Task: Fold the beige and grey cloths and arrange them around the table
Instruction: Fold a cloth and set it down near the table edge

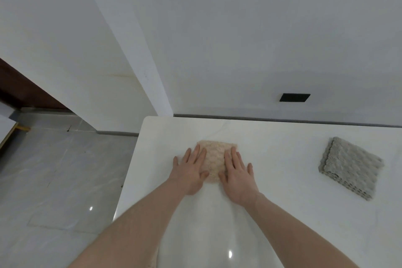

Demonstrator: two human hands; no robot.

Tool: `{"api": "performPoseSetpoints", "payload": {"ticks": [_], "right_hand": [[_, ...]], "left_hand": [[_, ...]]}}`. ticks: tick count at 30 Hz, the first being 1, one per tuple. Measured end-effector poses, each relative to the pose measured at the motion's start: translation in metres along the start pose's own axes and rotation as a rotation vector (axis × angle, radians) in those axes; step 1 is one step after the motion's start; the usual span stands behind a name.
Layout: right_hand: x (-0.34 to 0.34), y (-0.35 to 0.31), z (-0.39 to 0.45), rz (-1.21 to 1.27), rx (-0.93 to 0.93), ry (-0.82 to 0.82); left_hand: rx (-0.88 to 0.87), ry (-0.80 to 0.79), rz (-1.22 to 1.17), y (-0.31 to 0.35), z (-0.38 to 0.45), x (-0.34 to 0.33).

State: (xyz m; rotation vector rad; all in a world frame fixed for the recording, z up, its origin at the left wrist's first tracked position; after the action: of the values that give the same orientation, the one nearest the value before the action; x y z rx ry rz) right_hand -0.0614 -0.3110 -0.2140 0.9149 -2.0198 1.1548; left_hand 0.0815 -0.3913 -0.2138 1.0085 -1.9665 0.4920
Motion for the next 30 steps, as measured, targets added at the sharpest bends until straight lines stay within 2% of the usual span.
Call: {"api": "performPoseSetpoints", "payload": {"ticks": [7,16,18,21,22,25,30], "right_hand": [[0.014,0.004,0.043,-0.069,0.04,0.009],[0.016,0.013,0.068,-0.033,-0.027,0.076],[0.016,0.013,0.063,0.007,-0.013,0.087],[0.014,0.017,0.043,0.064,0.051,0.156],[0.011,0.019,0.033,0.056,0.077,0.192],[-0.006,0.023,0.011,0.038,0.087,0.264],[-0.009,0.012,0.028,0.106,-0.051,0.289]], "left_hand": [[0.037,0.004,0.07,-0.006,0.038,0.021],[0.058,-0.017,0.057,-0.009,0.074,0.035],[0.045,0.058,0.005,-0.006,0.068,0.038],[-0.013,0.312,-0.115,0.003,0.042,0.04],[-0.035,0.342,-0.126,0.005,0.034,0.034],[-0.09,0.29,-0.055,0.003,0.026,0.012],[-0.118,0.243,0.015,-0.01,0.052,0.02]]}}
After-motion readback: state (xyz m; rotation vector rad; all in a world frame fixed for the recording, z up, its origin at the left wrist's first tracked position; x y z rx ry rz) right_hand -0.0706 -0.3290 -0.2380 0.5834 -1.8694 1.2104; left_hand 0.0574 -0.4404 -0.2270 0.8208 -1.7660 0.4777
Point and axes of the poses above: each hand's wrist, its own z-axis towards the middle knuckle, its own x-axis out of the back of the hand, y = z × x, the point moved 7 cm from there along z, towards the middle knuckle, and after that the axes turned 6 degrees about z, right-handed, at the moved point
